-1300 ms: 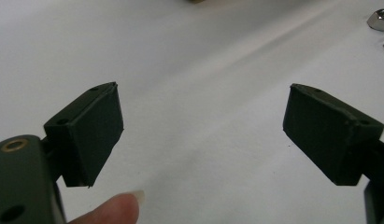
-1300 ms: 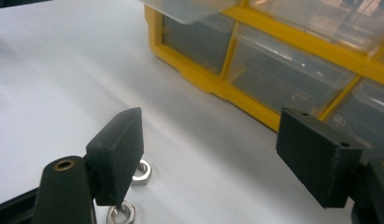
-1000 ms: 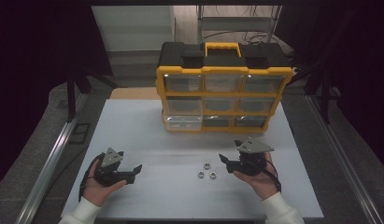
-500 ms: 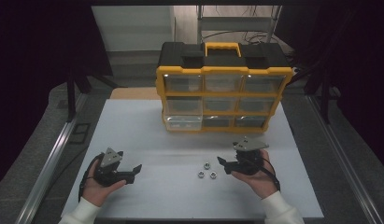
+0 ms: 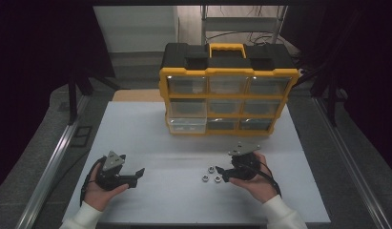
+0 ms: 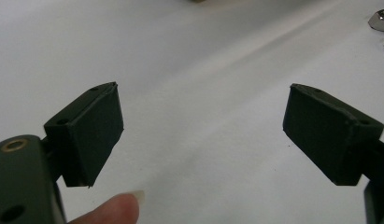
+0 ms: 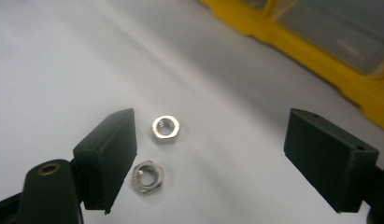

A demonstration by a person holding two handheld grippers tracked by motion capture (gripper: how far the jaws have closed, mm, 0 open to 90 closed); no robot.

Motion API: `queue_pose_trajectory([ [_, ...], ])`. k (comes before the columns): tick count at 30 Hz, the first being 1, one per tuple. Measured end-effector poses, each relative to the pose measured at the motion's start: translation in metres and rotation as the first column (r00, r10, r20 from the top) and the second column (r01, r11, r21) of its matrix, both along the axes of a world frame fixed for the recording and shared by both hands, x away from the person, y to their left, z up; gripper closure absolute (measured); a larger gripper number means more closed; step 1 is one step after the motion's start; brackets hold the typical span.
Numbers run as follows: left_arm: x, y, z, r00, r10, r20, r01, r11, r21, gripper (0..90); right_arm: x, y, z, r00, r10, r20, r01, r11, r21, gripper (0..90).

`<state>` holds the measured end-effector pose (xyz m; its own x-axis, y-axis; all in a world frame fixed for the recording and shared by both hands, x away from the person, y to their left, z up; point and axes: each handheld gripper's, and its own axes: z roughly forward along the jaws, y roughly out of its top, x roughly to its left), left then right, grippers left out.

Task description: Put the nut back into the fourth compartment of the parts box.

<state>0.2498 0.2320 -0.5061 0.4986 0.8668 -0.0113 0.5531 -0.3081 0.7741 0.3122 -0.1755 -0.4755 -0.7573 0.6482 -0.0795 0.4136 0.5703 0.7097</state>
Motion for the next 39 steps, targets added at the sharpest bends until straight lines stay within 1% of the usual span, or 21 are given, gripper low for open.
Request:
queue_pose_trajectory([
  [2,0.0,0.0,0.0,1.0,0.001,0.001,-0.001,1.0,-0.001,13.0,-0.002,0.007,-0.005,0.9994,0.025,-0.022,-0.026,0.9995,-0.019,16.6],
  [3,0.0,0.0,0.001,1.0,0.001,0.002,-0.001,1.0,-0.001,13.0,-0.002,0.007,-0.005,0.9994,0.025,-0.022,-0.026,0.9995,-0.019,16.6],
  [4,0.0,0.0,0.001,1.0,0.0,0.003,0.0,1.0,0.0,13.0,-0.002,0.008,-0.005,0.999,0.03,-0.032,-0.031,0.9993,-0.019,16.2],
  [5,0.0,0.0,0.001,1.0,0.0,0.003,0.0,1.0,0.0,13.0,-0.004,0.011,-0.006,0.9976,0.039,-0.057,-0.04,0.999,-0.02,15.7],
  [6,0.0,0.0,0.001,1.0,0.0,0.004,0.0,1.0,-0.002,13.0,-0.004,0.011,-0.006,0.9976,0.039,-0.057,-0.04,0.999,-0.02,15.7],
  [8,0.001,0.0,0.001,1.0,-0.002,0.004,0.002,1.0,-0.003,13.0,-0.004,0.013,-0.008,0.9959,0.048,-0.077,-0.05,0.9984,-0.027,15.5],
  [10,0.002,-0.001,0.0,1.0,-0.005,0.002,0.005,1.0,-0.003,13.0,-0.005,0.014,-0.008,0.9951,0.051,-0.085,-0.054,0.998,-0.033,15.4],
  [12,0.002,-0.001,0.0,1.0,-0.007,0.001,0.007,1.0,-0.001,13.0,-0.006,0.015,-0.011,0.9933,0.059,-0.099,-0.065,0.9963,-0.057,15.4],
  [13,0.002,-0.001,0.0,1.0,-0.007,0.0,0.007,1.0,0.0,13.0,-0.006,0.017,-0.014,0.9919,0.065,-0.109,-0.073,0.9944,-0.076,15.4],
  [23,0.003,-0.003,0.0,0.9999,-0.014,0.0,0.014,0.9999,0.001,13.0,-0.006,0.02,-0.021,0.9873,0.065,-0.145,-0.082,0.9897,-0.117,15.9],
  [30,0.003,-0.004,0.0,0.9998,-0.019,-0.002,0.019,0.9998,0.003,13.0,-0.005,0.022,-0.027,0.9829,0.06,-0.174,-0.085,0.9864,-0.141,19.6],
  [34,0.004,-0.004,0.0,0.9998,-0.02,-0.001,0.02,0.9998,0.002,13.0,-0.004,0.025,-0.031,0.9808,0.043,-0.19,-0.075,0.984,-0.162,22.3],
  [36,0.004,-0.004,0.0,0.9998,-0.021,-0.002,0.021,0.9998,0.003,13.0,-0.003,0.026,-0.032,0.9811,0.042,-0.189,-0.075,0.9827,-0.169,24.8],
  [37,0.004,-0.004,0.0,0.9998,-0.021,-0.002,0.021,0.9998,0.004,13.0,-0.003,0.027,-0.033,0.9813,0.037,-0.189,-0.071,0.9816,-0.177,29.0],
  [39,0.004,-0.004,0.0,0.9998,-0.022,-0.003,0.022,0.9998,0.004,13.0,-0.003,0.027,-0.033,0.9811,0.042,-0.189,-0.077,0.9809,-0.179,30.5],
])
